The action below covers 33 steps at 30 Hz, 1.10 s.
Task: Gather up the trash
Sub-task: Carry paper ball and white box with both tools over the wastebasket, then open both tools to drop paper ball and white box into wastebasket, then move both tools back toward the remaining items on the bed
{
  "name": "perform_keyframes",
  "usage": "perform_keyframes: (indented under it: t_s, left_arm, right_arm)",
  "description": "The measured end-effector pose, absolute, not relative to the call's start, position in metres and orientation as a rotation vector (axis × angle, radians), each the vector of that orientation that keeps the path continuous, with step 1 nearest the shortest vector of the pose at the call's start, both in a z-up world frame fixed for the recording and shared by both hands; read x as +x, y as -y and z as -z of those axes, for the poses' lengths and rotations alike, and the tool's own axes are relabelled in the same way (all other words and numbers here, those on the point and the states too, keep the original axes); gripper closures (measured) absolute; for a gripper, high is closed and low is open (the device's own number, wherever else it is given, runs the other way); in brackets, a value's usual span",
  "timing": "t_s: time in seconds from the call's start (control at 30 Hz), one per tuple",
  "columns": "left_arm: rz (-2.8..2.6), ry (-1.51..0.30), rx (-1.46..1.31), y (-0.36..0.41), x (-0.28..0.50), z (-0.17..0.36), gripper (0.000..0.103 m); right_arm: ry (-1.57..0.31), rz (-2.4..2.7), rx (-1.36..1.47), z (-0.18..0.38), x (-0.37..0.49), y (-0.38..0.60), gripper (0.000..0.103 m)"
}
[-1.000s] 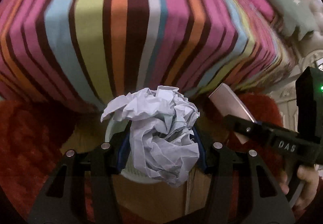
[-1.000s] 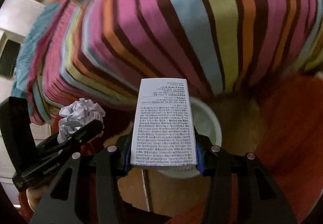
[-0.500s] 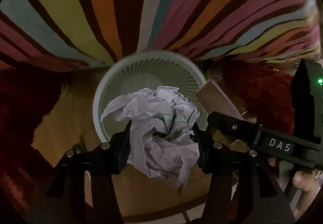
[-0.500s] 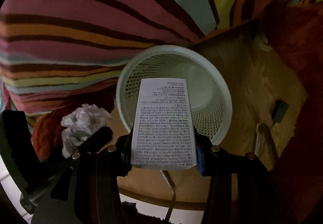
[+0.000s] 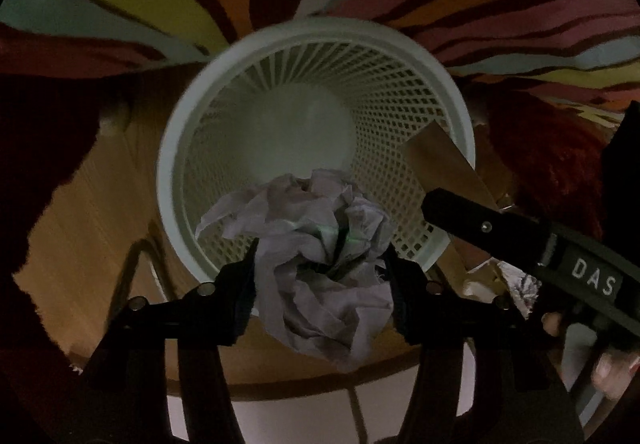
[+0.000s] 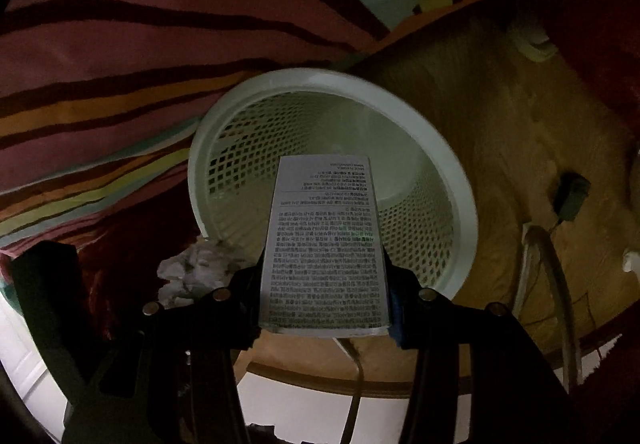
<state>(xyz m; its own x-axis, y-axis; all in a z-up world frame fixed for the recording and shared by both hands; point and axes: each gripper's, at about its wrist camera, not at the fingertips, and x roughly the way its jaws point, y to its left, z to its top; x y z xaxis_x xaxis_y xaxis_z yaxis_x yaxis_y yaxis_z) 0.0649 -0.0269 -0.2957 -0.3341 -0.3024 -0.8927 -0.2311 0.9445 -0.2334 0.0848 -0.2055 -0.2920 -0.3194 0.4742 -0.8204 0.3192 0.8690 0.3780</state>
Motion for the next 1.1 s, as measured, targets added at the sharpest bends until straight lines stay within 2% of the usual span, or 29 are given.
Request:
perform_keyframes:
  t_s: [0.03, 0.07, 0.13, 0.77, 1.1]
  left_arm:
    - [0.075, -1.936, -0.399, 0.028, 0.064, 0.298, 0.033]
    - [0.064, -1.947, -0.399, 0.028, 0.063, 0.300, 0.019]
    - [0.037, -1.946, -0.382, 0.028, 0.063, 0.302, 0.015]
    - [-0.010, -1.913, -0.466, 0.008, 0.062, 0.303, 0.015]
    - [-0.008, -1.840, -0.512, 0.001, 0.055, 0.272, 0.015]
  right_arm:
    - [-1.939, -0.182, 0.592, 0.293, 0.085, 0.205, 0.050]
    - [-1.951, -0.181, 0.589, 0.294, 0.084, 0.204, 0.030]
    - [-1.955, -0.157, 0.570, 0.295, 0.085, 0.203, 0.009]
    - [-1.940, -0.044, 0.591, 0.298, 0.079, 0.215, 0.008]
    - [-1.820, -0.081, 0.553, 0.258, 0.077, 0.214, 0.008]
